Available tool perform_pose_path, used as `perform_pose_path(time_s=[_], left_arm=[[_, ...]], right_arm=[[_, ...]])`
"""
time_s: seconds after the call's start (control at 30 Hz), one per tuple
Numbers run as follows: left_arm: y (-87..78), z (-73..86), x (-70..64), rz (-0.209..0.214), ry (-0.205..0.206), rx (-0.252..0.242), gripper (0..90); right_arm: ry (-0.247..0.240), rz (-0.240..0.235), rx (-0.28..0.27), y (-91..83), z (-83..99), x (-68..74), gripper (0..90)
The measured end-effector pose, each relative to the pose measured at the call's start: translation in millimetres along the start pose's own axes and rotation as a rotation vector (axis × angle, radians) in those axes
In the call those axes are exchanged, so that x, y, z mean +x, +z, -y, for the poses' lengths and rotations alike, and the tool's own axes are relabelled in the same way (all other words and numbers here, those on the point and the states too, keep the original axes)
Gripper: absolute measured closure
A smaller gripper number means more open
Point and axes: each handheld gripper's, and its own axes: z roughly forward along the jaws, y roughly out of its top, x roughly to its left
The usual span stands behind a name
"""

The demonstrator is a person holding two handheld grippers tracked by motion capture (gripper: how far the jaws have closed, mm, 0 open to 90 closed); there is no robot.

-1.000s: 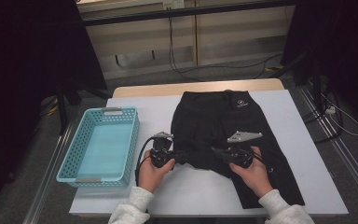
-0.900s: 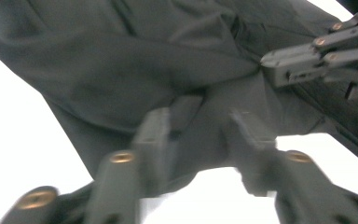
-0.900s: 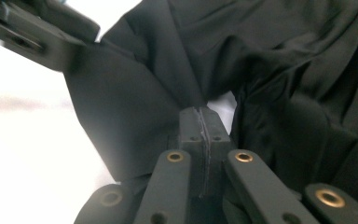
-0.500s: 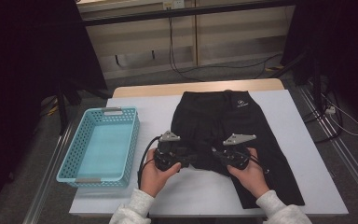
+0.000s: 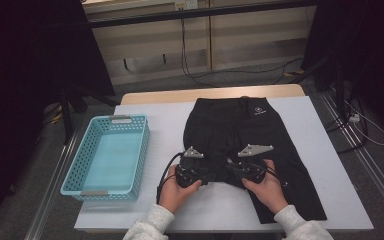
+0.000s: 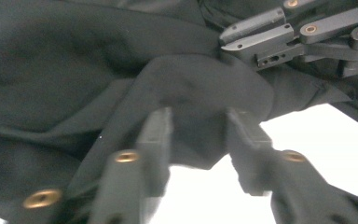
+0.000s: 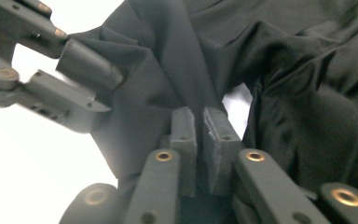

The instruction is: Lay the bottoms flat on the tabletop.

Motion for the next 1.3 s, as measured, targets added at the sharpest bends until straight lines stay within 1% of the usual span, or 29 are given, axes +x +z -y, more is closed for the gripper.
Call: perform_pose_path(time_s=[0.07, 0.1, 0.13, 0.17, 0.2, 0.23, 0.3, 0.4, 0.5, 0.63, 0.7, 0.83, 0.87, 1.07, 1.13, 1.17, 1.2, 1.23, 1.27, 1.3], left_arm=[[0.4, 0.8, 0.8, -0.003, -0.011, 0.005, 83.7], [0.2, 0.6, 1.7, 0.0, -0.025, 0.007, 87.2], [-0.6, 0.1, 2.3, 0.007, -0.03, 0.013, 88.2], [-1.8, -0.3, 2.6, 0.008, -0.03, 0.014, 88.7], [-2.9, -0.4, 2.8, 0.011, -0.04, 0.012, 88.9], [-6.2, -1.1, 4.3, 0.037, -0.058, 0.016, 89.0], [-12.3, -2.6, 5.1, 0.064, -0.075, 0.021, 89.2], [-25.2, -5.2, 6.6, 0.098, -0.1, 0.002, 89.3], [-36.6, -6.3, 8.9, 0.11, -0.116, -0.02, 89.2], [-50.4, -4.3, 12.7, 0.13, -0.134, -0.042, 89.3], [-57.1, -2.6, 14.2, 0.131, -0.143, -0.047, 89.3], [-69.2, 2.7, 17.9, 0.137, -0.159, -0.058, 89.2], [-71.4, 3.9, 18.4, 0.138, -0.164, -0.054, 89.2], [-83.1, 11.1, 18.9, 0.126, -0.178, -0.071, 89.2], [-84.4, 13.8, 18.6, 0.119, -0.179, -0.072, 89.2], [-84.5, 15.0, 18.7, 0.117, -0.18, -0.071, 89.2], [-84.9, 15.4, 19.1, 0.118, -0.179, -0.069, 89.1], [-85.5, 15.7, 19.2, 0.119, -0.181, -0.066, 89.2], [-85.9, 15.8, 19.1, 0.12, -0.181, -0.067, 89.2], [-86.5, 15.9, 18.9, 0.118, -0.183, -0.075, 89.2]], right_arm=[[0.005, -0.01, -0.003, -0.2, 0.0, 0.0, 76.8], [0.001, -0.007, -0.002, -0.6, -0.1, 0.3, 75.0], [-0.007, -0.003, -0.002, -1.3, -0.4, 1.0, 71.9], [-0.006, -0.005, -0.008, -2.5, -0.7, 1.1, 69.1], [0.003, -0.008, -0.014, -4.3, -1.0, 0.7, 66.8], [0.01, -0.011, -0.021, -6.0, -1.3, 0.1, 65.8], [0.009, -0.008, -0.039, -11.7, -2.1, -1.0, 64.4], [0.014, -0.01, -0.054, -18.3, -1.9, -2.2, 63.3], [0.007, -0.016, -0.051, -20.8, -0.8, 0.6, 62.1], [-0.022, -0.021, -0.046, -24.9, 2.6, 7.9, 60.3], [-0.038, -0.026, -0.037, -28.3, 5.4, 11.6, 59.6], [-0.043, -0.034, -0.036, -35.6, 10.1, 16.4, 59.9], [-0.042, -0.042, -0.03, -36.2, 11.9, 19.0, 60.6], [-0.107, -0.072, 0.025, -30.1, 19.5, 39.4, 60.1], [-0.136, -0.072, 0.065, -24.1, 22.1, 43.7, 58.6], [-0.152, -0.07, 0.057, -21.8, 23.5, 45.0, 58.6], [-0.16, -0.066, 0.056, -20.9, 23.1, 46.3, 59.8], [-0.168, -0.055, 0.061, -20.8, 22.5, 47.3, 64.1], [-0.196, -0.051, 0.063, -20.5, 22.1, 48.7, 74.1], [-0.2, -0.063, 0.062, -20.1, 22.2, 49.3, 82.9]])
